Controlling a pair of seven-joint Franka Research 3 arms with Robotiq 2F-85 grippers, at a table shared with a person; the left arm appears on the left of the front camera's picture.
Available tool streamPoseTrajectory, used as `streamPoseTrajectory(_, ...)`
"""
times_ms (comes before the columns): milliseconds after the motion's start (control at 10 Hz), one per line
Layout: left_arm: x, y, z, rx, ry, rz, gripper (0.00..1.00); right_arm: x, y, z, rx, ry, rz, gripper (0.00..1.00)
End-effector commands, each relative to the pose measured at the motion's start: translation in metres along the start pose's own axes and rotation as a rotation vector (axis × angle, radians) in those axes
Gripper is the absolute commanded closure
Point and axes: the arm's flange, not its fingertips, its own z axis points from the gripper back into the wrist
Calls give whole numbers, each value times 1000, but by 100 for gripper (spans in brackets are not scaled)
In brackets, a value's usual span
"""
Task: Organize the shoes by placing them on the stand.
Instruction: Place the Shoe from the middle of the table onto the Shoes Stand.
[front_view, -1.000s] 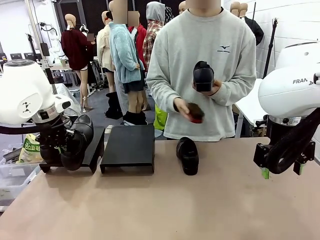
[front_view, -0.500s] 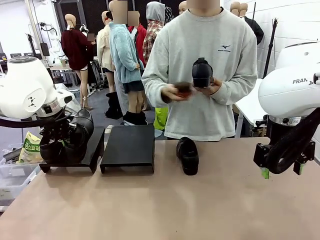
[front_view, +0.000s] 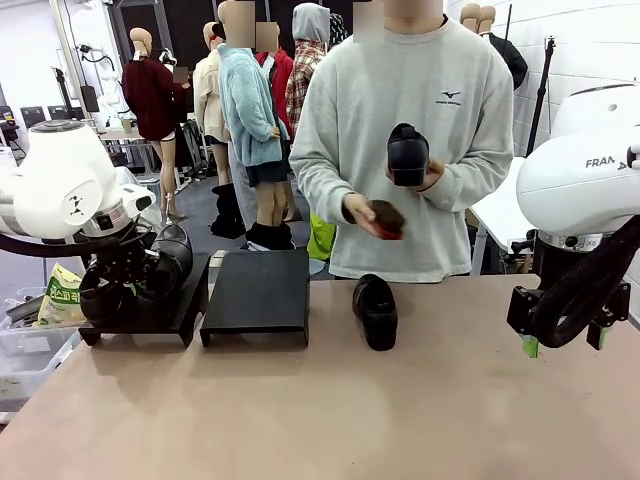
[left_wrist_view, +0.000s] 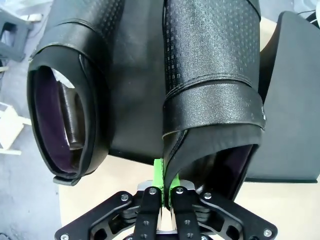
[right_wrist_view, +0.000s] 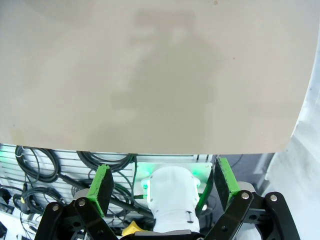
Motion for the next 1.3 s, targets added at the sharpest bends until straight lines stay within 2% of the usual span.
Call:
streamPoseTrajectory(0, 10, 4, 4, -46, 6, -5, 100, 0, 1, 2, 5, 8, -4, 0)
streamPoseTrajectory(300, 15, 5, 3, -62, 65, 23, 100, 0, 1, 2, 5, 8, -4, 0)
streamPoseTrajectory(400, 4, 3, -3, -41, 34, 22, 100, 0, 1, 2, 5, 8, -4, 0)
streamPoseTrajectory(600, 4, 3, -3, -41, 34, 22, 100, 0, 1, 2, 5, 8, -4, 0)
streamPoseTrajectory(700, 6, 4, -4, -41, 50, 28, 100, 0, 1, 2, 5, 8, -4, 0)
streamPoseTrajectory(800, 8, 3, -3, -7, 26, -8, 100, 0, 1, 2, 5, 8, -4, 0)
streamPoseTrajectory(1000, 18, 6, -7, -22, 0, -17, 100, 0, 1, 2, 5, 8, -4, 0)
streamPoseTrajectory(1200, 22, 10, -12, -42, 16, -19, 100, 0, 1, 2, 5, 8, -4, 0)
